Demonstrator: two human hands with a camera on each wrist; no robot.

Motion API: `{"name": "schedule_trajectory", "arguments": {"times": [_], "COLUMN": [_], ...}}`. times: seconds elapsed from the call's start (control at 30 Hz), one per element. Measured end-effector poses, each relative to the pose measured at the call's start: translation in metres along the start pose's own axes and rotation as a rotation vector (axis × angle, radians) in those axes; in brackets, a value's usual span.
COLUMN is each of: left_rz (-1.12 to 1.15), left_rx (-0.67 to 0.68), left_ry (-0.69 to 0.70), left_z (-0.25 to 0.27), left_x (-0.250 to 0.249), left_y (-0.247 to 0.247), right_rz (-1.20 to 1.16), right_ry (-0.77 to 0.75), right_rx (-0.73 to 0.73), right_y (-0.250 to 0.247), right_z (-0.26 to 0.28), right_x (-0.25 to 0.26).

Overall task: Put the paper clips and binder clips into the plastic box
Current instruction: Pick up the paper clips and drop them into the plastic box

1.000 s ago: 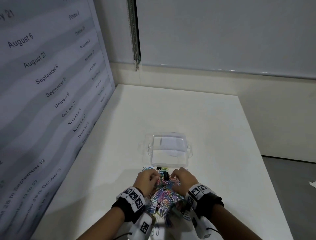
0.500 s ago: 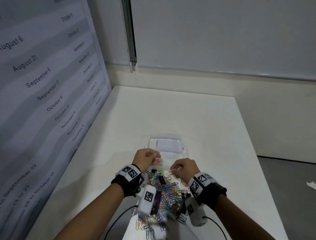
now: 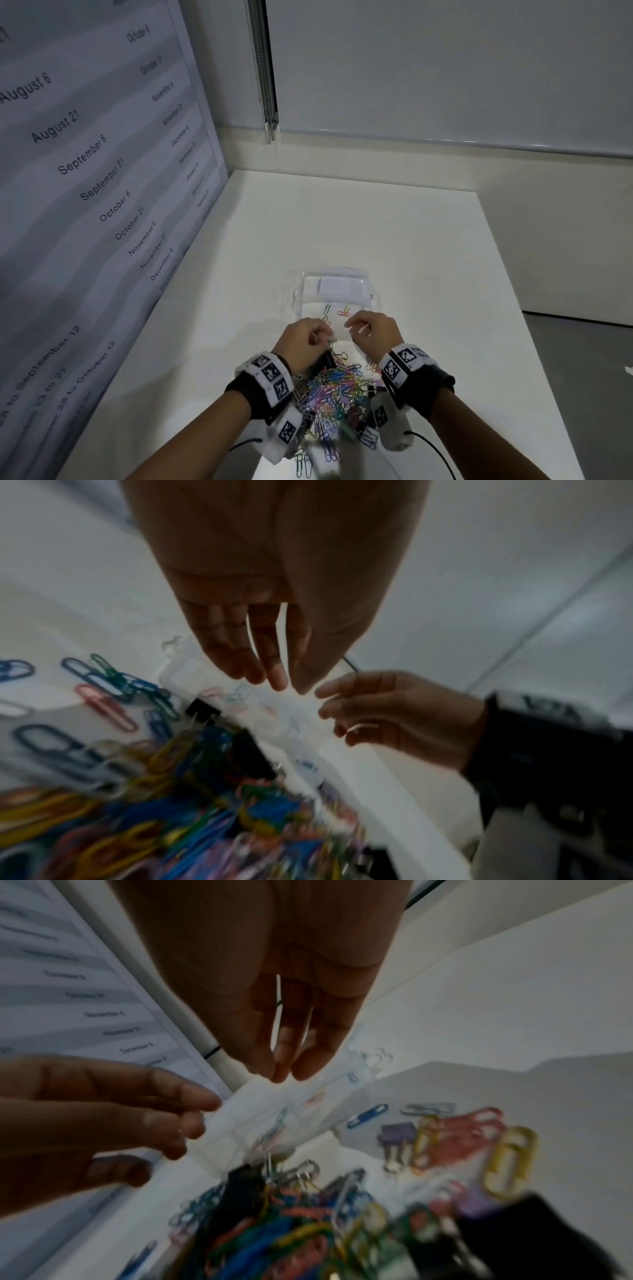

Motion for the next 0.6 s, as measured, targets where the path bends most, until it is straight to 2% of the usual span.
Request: {"name": "schedule_trajectory", "arguments": {"times": [0.1,0.2,0.3,0.4,0.6], "left_rz": [-0.285,-0.428,-0.516,-0.477,-0.282], "left_rx": [0.069,0.094,0.118,0.097,-0.127], "left_ry": [0.042,0.061,0.081,0.085,-0.007], "left_z": [0.004,0.006,0.005,0.006,0.015], "left_x": [0.003,0.005,0.009,0.009,0.023], "left_y": [0.023,0.039,0.044,0.038,-0.001], "right_rz": [0.114,0.273,0.319,0.32,0.339], "right_ry": [0.007,0.073,0.105,0.107,0.078], "right_rx": [0.143,0.313,0.35,0.322,0.311], "right_y": [0.015,0.03,0.036,0.039,0.052], "right_z": [0.013,0.024,0.031,0.034,0.032], "right_x": [-0.017,-0.036,-0.043,-0.045,-0.037]}}
Point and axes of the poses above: each hand's wrist, its own z-axis away from the middle knuckle, its own y-axis out of the palm, x = y × z, the point moved 5 cm from there along -z, towards the middle knuckle, and after that the axes turned 8 degrees about -z, right-handed, at the moved point
